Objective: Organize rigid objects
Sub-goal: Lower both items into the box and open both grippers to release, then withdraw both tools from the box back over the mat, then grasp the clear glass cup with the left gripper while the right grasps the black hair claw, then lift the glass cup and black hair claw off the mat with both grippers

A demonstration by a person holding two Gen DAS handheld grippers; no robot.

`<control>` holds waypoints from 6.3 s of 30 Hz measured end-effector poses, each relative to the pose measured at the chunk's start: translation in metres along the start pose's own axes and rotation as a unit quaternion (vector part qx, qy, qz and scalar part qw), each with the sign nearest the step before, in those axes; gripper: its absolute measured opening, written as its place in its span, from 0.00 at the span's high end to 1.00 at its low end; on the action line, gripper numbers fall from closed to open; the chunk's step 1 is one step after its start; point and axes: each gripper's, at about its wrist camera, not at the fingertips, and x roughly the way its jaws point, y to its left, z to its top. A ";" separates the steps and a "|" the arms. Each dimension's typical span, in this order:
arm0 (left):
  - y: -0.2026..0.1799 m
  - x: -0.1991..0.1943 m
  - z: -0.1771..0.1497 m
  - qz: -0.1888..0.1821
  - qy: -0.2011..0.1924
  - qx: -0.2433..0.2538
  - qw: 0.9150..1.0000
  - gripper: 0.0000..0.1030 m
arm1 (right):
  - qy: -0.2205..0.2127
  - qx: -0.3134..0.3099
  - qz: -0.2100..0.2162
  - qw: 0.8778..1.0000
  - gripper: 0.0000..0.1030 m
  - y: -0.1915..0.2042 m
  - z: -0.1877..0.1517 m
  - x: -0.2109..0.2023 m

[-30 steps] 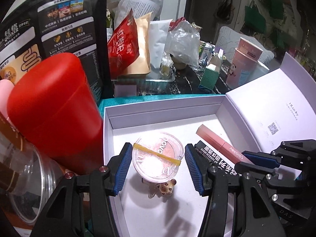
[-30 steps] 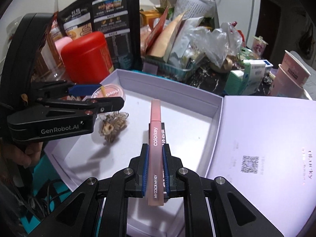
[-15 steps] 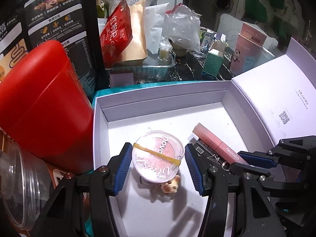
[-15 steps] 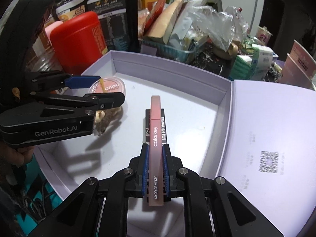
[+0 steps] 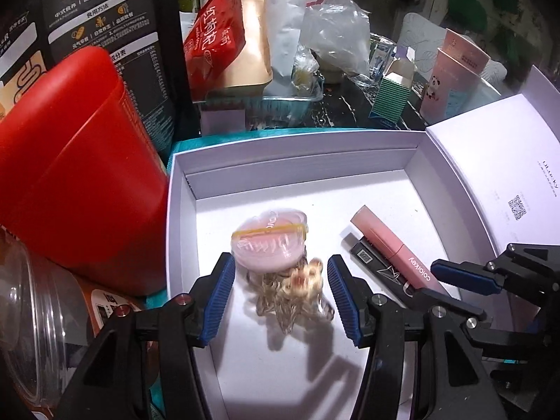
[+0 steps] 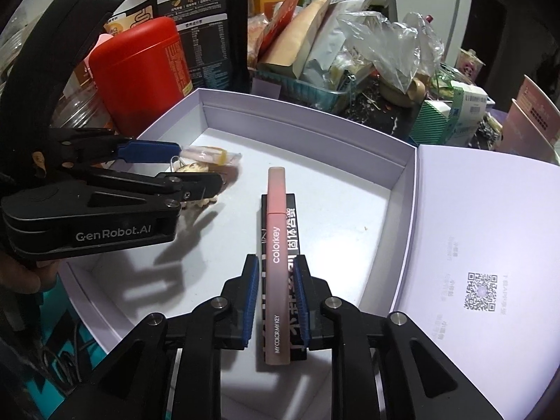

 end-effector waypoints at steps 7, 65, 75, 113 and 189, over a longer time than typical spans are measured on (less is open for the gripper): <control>0.000 -0.009 -0.001 0.001 -0.006 -0.009 1.000 0.45 | -0.008 0.005 0.000 1.000 0.79 -0.003 0.000 -0.012; -0.054 -0.240 -0.080 0.008 -0.204 0.026 0.979 0.20 | -0.200 0.003 -0.031 0.979 0.46 0.059 -0.070 -0.235; -0.058 -0.237 -0.106 -0.014 -0.189 0.019 0.982 0.03 | -0.199 0.032 -0.037 0.979 0.30 0.061 -0.103 -0.245; -0.103 -0.133 -0.152 -0.066 -0.059 0.012 0.996 0.03 | -0.141 0.169 -0.075 0.973 0.29 0.002 -0.215 -0.193; -0.148 -0.103 -0.223 -0.131 0.006 0.072 0.989 0.65 | -0.055 0.223 -0.084 0.970 0.82 -0.014 -0.255 -0.158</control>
